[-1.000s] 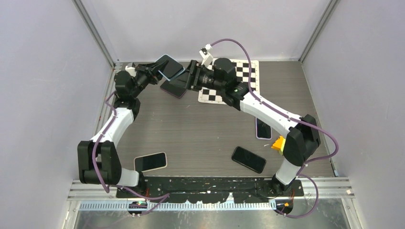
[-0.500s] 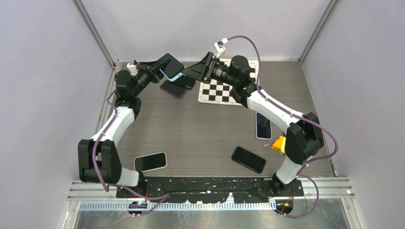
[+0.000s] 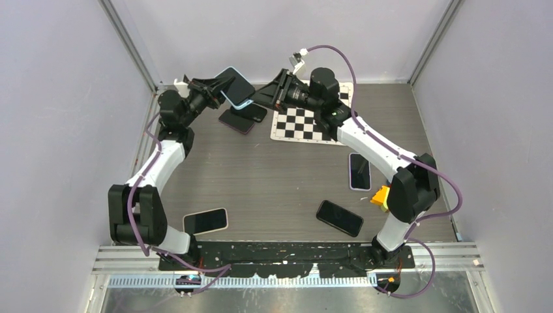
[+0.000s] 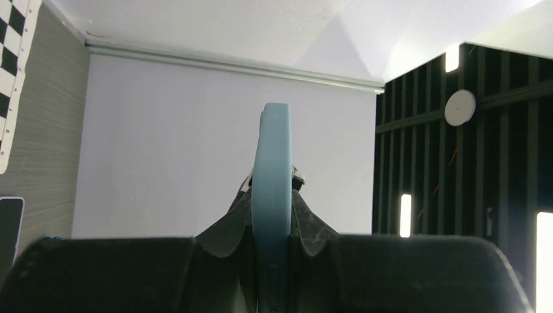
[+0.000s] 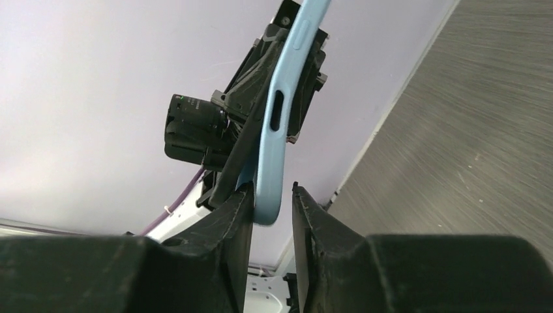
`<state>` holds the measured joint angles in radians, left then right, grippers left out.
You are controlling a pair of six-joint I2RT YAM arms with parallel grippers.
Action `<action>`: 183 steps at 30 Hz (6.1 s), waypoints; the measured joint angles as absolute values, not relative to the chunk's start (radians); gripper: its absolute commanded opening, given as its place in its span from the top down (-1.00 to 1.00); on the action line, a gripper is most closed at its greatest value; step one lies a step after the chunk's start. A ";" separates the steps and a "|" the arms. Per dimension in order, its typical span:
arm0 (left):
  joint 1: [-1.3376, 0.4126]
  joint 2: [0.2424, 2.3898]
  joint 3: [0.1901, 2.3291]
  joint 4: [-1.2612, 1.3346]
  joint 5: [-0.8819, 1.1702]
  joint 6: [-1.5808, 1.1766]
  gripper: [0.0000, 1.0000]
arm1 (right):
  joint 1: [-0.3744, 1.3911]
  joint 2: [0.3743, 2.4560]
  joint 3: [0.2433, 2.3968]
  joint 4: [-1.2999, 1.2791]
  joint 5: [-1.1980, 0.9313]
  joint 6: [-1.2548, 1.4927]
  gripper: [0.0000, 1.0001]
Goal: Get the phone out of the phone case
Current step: Remove the phone case from the phone, then place the phone at the center of the board.
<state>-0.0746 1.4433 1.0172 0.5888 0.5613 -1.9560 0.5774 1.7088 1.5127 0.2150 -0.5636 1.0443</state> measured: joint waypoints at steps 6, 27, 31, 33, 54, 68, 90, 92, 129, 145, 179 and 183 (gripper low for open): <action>-0.127 1.470 1.127 0.586 0.571 -1.821 1.00 | 0.574 1.752 1.514 0.334 -0.605 1.166 0.27; -0.241 1.358 1.145 0.185 0.518 -1.389 -0.76 | 0.571 1.859 1.490 0.456 -0.650 1.287 0.99; -0.250 1.285 1.124 0.056 0.501 -1.335 -0.85 | 0.572 1.858 1.476 0.456 -0.607 1.260 0.99; -0.242 1.240 1.106 -0.014 0.477 -1.318 -0.86 | 0.568 1.858 1.467 0.455 -0.587 1.243 0.99; -0.181 1.168 0.973 -0.016 0.509 -1.392 0.03 | 0.562 1.856 1.406 0.436 -0.524 1.164 0.99; -0.181 1.213 0.966 0.103 0.557 -1.460 0.07 | 0.564 1.847 1.391 0.459 -0.521 1.165 0.99; -0.181 1.233 0.926 0.421 0.587 -1.547 0.10 | 0.587 1.859 1.376 0.738 -0.536 1.346 0.99; -0.181 1.234 0.918 0.463 0.588 -1.560 0.17 | 0.588 1.860 1.376 0.759 -0.537 1.367 0.99; -0.141 1.185 0.913 0.180 0.760 -1.486 1.00 | 0.614 1.698 1.342 0.236 -0.343 0.883 0.99; -0.014 1.214 1.031 -0.302 0.907 -1.050 1.00 | 0.577 1.584 1.264 0.126 -0.054 0.859 0.99; 0.303 1.765 1.221 -0.652 0.508 -0.333 1.00 | 0.761 2.410 1.834 0.198 -0.268 0.958 0.78; 0.309 1.787 1.272 -0.701 0.458 -0.285 0.96 | 0.790 2.488 1.899 0.187 -0.269 0.972 0.77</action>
